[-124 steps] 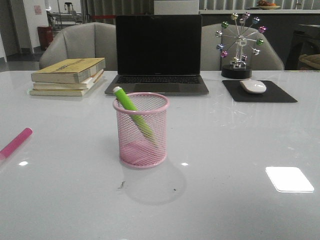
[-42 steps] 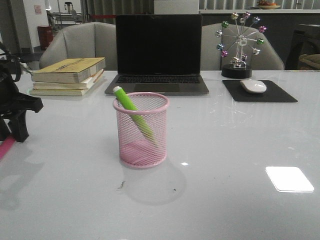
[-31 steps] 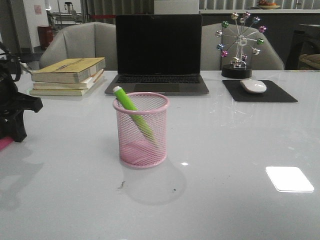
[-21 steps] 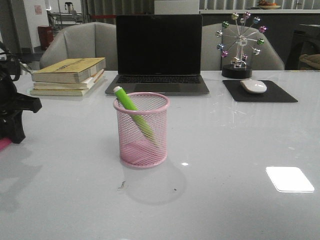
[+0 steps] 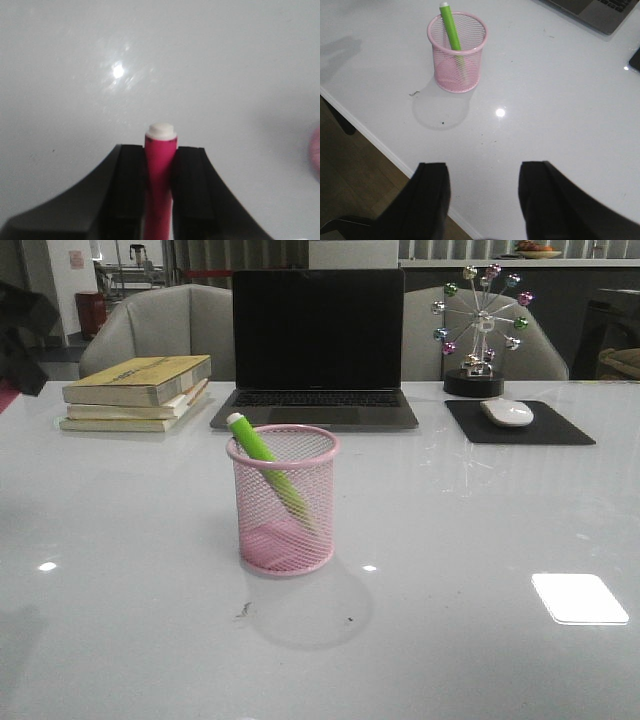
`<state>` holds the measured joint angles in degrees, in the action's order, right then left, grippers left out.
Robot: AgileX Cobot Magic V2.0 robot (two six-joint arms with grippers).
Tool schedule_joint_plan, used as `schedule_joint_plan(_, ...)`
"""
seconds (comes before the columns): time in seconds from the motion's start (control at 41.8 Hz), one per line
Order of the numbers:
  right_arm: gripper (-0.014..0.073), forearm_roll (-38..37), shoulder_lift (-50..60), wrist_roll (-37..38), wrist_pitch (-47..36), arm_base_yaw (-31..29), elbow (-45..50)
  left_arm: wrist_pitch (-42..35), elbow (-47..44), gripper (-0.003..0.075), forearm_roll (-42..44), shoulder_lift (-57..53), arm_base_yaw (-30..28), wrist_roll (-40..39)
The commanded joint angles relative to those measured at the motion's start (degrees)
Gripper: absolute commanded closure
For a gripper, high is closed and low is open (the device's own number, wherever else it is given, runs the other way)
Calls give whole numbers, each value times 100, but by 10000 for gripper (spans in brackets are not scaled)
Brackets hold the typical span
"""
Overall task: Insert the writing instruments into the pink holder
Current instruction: 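Lift the pink marker and carry it over the pink holder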
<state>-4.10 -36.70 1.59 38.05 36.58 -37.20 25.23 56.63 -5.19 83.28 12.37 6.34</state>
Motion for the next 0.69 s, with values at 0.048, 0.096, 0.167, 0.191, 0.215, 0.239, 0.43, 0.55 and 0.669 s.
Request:
schedule_joint_plan(0.048,154,-35,24,-18,-385,-3,-150,-1826,-638,629,-97,-1087,632,7)
schedule_joint_plan(0.096,154,-35,24,-18,-385,-3,-150,-2277,-815,629,-139,-1267,843,7)
schedule_joint_plan(0.167,154,-35,24,-18,-385,-3,-150,-3139,-1067,629,-331,-1466,1254,7)
schedule_joint_plan(0.191,154,-35,24,-18,-385,-3,-150,-3439,-1118,629,-383,-1479,1409,7)
schedule_joint_plan(0.215,154,-35,24,-18,-385,-3,-150,-3666,-1171,629,-394,-1488,1525,7)
schedule_joint_plan(0.239,154,-35,24,-18,-385,-3,-150,-3882,-1203,629,-428,-1488,1643,7)
schedule_joint_plan(0.43,154,-35,24,-18,-385,-3,-150,-5803,-1270,629,-444,-986,2552,7)
schedule_joint_plan(0.55,154,-35,24,-18,-385,-3,-150,-7165,-1270,629,-444,-331,2862,7)
schedule_joint_plan(0.669,154,-35,24,-18,-385,-3,-150,-8238,-1270,629,-444,372,2981,-3)
